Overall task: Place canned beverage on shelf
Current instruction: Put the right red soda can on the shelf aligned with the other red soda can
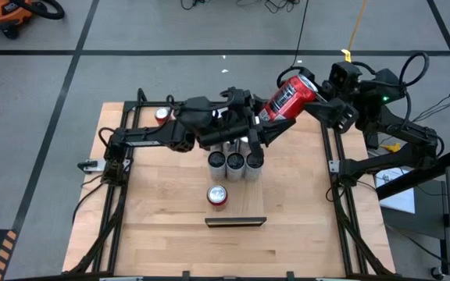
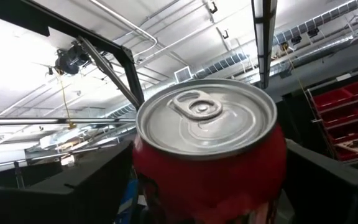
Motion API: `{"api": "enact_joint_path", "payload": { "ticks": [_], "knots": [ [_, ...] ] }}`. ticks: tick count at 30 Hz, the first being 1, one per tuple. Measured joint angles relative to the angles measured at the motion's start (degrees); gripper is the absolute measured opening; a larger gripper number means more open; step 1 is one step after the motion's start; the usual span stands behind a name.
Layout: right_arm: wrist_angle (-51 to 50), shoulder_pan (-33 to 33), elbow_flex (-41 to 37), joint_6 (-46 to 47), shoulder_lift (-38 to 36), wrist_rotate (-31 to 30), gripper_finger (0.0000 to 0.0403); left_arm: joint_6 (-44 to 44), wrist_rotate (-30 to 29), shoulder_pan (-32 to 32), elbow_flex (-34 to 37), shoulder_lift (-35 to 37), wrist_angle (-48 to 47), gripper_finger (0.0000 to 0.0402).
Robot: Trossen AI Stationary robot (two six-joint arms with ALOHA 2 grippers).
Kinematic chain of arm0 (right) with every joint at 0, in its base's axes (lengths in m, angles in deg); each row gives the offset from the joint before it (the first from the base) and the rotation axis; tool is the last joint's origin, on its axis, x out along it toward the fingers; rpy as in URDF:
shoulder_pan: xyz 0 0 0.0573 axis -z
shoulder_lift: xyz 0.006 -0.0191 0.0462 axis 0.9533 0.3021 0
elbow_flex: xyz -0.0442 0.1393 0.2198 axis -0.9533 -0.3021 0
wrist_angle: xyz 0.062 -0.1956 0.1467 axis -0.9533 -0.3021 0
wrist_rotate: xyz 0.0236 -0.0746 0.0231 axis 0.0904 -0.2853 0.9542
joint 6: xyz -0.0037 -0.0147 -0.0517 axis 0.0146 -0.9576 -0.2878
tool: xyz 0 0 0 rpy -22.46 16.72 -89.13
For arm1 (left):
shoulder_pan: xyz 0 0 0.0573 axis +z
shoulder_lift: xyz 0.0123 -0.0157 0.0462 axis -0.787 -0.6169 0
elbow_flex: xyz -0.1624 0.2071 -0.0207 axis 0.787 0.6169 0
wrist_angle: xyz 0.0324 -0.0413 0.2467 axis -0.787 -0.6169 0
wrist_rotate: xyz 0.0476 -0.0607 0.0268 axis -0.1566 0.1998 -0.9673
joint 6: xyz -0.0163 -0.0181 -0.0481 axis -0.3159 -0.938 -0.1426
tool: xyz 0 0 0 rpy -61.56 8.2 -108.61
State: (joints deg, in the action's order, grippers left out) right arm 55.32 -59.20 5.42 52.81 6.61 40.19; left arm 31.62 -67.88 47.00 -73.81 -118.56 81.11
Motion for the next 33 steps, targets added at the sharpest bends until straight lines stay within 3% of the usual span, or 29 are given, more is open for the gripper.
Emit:
{"api": "enact_joint_path", "payload": {
  "ticks": [6, 11, 23, 27, 33],
  "knots": [
    [-0.1, 0.0, 0.0, -0.1, 0.0, 0.5, 0.0301, 0.0, -0.1, 0.0, 0.0, 0.0, 0.1, 0.0289],
    [-0.5, 0.0, 0.0, 0.2, -0.2, 1.5, 0.0264, 0.0, -1.4, -0.1, 0.0, 0.1, -1.6, 0.0312],
    [-5.8, 0.0, -0.2, -0.2, -4.0, 1.2, 0.0262, 0.0, -3.3, -0.5, 0.0, 0.6, -4.4, 0.0385],
    [-8.1, 0.0, -0.2, -0.4, -5.7, 1.5, 0.0263, 0.0, -3.9, -1.1, 0.0, 2.5, -8.1, 0.0392],
    [-11.3, 0.0, 0.0, -0.9, -9.0, 4.2, 0.0263, 0.0, -10.5, -3.4, 0.0, 6.5, -18.2, 0.0393]
  ]
}}
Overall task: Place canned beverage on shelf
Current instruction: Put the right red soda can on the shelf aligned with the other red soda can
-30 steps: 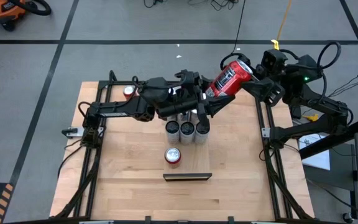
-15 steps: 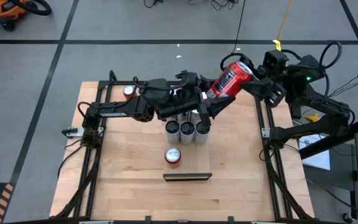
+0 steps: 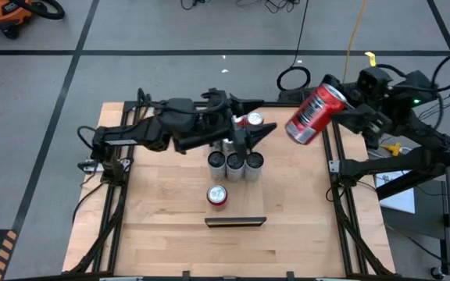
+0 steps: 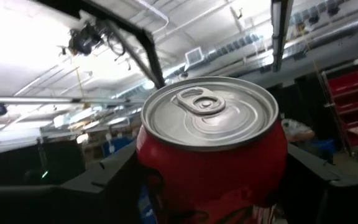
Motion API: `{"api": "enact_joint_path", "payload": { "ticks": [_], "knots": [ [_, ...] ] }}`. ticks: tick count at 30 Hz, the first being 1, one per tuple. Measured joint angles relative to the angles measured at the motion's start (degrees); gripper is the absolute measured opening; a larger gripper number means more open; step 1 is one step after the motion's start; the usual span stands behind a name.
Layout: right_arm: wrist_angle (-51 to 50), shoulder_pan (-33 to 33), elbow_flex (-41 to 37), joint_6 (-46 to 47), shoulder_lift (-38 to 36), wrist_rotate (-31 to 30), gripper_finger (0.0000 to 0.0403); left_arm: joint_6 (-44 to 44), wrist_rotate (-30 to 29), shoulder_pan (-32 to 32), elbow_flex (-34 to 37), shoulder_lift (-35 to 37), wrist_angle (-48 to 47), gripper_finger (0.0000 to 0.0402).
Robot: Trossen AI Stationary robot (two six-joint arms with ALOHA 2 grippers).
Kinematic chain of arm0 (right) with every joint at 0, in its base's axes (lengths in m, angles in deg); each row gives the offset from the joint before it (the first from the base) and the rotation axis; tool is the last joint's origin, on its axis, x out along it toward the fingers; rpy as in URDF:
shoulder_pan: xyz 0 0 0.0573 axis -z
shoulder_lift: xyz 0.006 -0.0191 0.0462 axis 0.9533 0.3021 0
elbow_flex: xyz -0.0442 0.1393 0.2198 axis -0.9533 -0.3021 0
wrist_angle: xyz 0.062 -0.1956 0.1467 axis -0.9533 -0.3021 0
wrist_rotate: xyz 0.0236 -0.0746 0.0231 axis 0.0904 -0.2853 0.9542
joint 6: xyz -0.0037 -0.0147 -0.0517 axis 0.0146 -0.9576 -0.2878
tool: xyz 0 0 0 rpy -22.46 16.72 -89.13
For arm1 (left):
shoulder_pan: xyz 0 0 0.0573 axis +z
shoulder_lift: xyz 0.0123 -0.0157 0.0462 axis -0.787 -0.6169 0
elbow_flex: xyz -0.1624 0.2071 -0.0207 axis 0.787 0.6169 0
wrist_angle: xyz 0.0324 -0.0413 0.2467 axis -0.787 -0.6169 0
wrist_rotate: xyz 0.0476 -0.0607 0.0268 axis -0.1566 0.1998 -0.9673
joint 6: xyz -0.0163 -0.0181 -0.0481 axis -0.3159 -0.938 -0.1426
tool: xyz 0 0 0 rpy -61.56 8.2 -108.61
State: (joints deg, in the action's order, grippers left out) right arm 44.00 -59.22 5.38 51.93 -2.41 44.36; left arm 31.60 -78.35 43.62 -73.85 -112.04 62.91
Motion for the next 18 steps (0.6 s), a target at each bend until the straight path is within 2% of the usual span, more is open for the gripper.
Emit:
{"api": "enact_joint_path", "payload": {
  "ticks": [2, 10, 18],
  "knots": [
    [-2.5, -0.2, 0.0, -0.7, -1.2, 2.0, 0.0264, 0.0, -2.4, -1.0, 0.0, 1.1, -2.3, 0.0393],
    [-17.7, -4.0, 0.0, -6.8, -4.8, 1.9, 0.0265, -0.2, -9.5, -4.6, 0.1, 4.1, -7.1, 0.0393],
    [-28.1, -10.7, -1.0, -14.8, -5.3, 1.1, 0.0264, -2.0, -12.3, -5.5, 0.1, 4.5, -8.7, 0.0393]
  ]
}}
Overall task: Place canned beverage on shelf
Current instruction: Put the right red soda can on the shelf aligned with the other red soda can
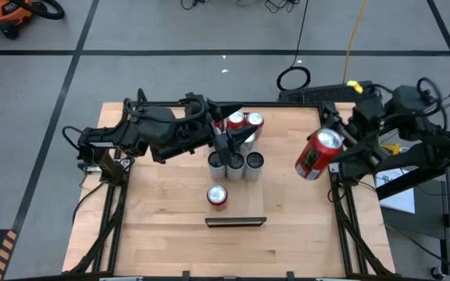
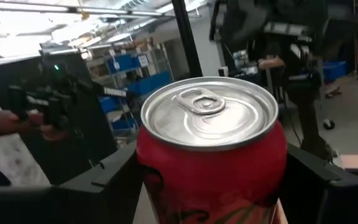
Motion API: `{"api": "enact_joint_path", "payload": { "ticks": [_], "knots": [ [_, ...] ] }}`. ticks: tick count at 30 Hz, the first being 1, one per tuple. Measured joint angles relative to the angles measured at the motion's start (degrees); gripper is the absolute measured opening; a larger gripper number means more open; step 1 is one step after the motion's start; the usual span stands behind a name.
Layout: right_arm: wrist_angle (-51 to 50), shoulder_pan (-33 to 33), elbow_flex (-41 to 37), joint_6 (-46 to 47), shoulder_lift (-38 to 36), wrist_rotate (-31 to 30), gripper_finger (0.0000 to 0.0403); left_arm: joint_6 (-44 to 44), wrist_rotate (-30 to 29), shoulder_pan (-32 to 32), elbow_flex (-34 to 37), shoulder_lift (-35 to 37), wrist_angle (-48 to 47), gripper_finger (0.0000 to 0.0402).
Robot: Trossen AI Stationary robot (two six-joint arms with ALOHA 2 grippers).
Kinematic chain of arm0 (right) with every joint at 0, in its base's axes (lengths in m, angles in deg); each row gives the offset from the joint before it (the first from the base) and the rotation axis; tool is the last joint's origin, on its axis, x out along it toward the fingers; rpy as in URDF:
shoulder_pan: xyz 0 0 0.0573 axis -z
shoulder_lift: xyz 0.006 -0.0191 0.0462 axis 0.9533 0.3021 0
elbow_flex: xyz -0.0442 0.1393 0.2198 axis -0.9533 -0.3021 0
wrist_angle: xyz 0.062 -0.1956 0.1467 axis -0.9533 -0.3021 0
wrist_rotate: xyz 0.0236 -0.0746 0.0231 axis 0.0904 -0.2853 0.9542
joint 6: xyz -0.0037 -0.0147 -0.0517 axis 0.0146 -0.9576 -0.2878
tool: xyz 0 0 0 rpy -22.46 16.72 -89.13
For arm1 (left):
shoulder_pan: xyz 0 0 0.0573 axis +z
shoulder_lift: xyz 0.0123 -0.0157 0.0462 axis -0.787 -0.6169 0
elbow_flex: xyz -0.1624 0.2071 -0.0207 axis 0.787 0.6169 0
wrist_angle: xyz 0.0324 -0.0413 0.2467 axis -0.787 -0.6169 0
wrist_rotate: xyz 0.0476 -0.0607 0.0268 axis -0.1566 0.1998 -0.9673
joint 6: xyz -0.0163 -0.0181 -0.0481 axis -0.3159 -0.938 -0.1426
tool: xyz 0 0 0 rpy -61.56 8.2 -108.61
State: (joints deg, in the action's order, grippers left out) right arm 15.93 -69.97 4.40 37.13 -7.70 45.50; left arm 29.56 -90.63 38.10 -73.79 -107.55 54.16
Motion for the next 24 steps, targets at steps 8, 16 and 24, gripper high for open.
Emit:
{"api": "enact_joint_path", "payload": {
  "ticks": [8, 16, 24],
  "knots": [
    [9.3, -9.0, -14.0, 1.6, -1.6, -6.2, 0.0264, -2.5, 0.0, 0.0, 0.0, 0.0, -1.3, 0.0393],
    [21.0, -17.5, -28.1, 0.2, -4.1, -14.8, 0.0263, -3.5, -0.2, 0.0, 0.0, 0.0, -2.0, 0.0393],
    [21.8, -24.5, -35.3, -1.9, -3.5, -27.8, 0.0263, -7.4, -0.6, 0.0, 0.0, 0.0, -5.9, 0.0393]
  ]
}}
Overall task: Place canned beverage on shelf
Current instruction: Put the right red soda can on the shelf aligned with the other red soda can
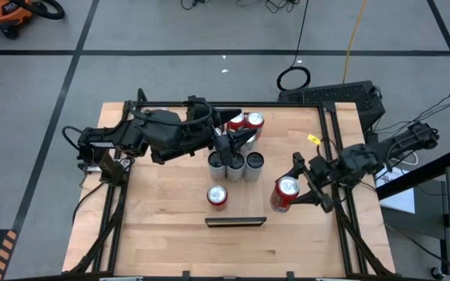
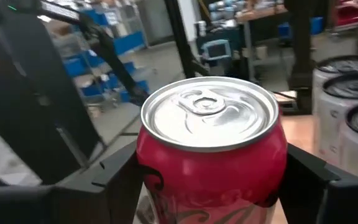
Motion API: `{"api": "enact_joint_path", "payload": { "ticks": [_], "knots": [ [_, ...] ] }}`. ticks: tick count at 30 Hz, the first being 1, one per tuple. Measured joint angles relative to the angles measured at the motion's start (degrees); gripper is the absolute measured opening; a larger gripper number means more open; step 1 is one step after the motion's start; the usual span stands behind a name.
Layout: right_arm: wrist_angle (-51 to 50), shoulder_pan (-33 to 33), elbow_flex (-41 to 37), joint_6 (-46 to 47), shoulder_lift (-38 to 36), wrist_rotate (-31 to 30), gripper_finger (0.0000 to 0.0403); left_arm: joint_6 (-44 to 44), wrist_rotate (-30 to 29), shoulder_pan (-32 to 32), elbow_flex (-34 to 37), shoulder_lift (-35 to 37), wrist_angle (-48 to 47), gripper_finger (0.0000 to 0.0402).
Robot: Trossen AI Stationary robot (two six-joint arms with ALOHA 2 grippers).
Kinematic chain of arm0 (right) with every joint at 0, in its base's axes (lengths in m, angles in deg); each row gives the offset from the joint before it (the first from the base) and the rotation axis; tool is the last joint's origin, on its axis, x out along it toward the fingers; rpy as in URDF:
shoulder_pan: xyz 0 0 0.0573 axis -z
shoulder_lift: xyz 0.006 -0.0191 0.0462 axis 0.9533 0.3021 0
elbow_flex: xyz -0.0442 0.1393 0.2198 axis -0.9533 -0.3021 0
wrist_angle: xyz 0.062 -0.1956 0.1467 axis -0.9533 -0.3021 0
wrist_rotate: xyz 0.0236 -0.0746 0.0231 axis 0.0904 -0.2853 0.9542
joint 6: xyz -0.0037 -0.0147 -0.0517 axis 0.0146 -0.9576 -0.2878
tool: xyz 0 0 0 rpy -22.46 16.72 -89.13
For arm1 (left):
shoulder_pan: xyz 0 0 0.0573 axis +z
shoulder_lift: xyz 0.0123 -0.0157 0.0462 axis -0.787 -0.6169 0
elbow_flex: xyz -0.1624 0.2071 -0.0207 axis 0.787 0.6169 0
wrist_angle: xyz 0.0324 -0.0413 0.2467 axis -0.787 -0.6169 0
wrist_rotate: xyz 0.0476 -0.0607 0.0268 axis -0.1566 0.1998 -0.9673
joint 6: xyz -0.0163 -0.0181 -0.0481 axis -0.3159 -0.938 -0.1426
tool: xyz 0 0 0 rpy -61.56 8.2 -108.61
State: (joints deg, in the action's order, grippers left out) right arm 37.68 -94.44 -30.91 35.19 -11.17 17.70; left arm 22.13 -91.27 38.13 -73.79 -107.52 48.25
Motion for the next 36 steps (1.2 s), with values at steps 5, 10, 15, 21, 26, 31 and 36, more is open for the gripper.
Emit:
{"api": "enact_joint_path", "payload": {
  "ticks": [5, 10, 15, 21, 26, 31, 36],
  "knots": [
    [0.2, -2.3, -0.7, -1.7, 2.3, -9.9, 0.0263, 0.0, 0.0, 0.2, 0.0, 0.0, -0.1, 0.0393],
    [0.1, -4.6, -0.7, -1.8, 5.9, -15.7, 0.0263, 0.0, 0.0, 0.3, 0.0, 0.0, 0.0, 0.0393],
    [0.3, -7.4, -0.7, 1.1, 9.6, -18.7, 0.0263, -0.1, 0.0, 0.2, 0.0, 0.0, 0.1, 0.0393],
    [4.5, -9.8, -0.7, 0.4, 12.1, -23.3, 0.0265, -0.1, 0.0, 0.1, 0.0, 0.0, 0.1, 0.0393],
    [6.3, -10.4, -0.7, -0.4, 14.2, -27.9, 0.0268, -0.1, 0.0, 0.1, 0.0, 0.0, 0.1, 0.0393],
    [7.3, -10.4, -0.7, 0.3, 17.4, -28.8, 0.0269, 0.5, 0.0, 0.1, 0.0, 0.0, 0.1, 0.0393],
    [8.6, -10.4, -0.7, 0.3, 19.8, -28.8, 0.0269, 0.5, 0.0, -0.1, 0.0, 0.0, 0.1, 0.0393]
  ]
}}
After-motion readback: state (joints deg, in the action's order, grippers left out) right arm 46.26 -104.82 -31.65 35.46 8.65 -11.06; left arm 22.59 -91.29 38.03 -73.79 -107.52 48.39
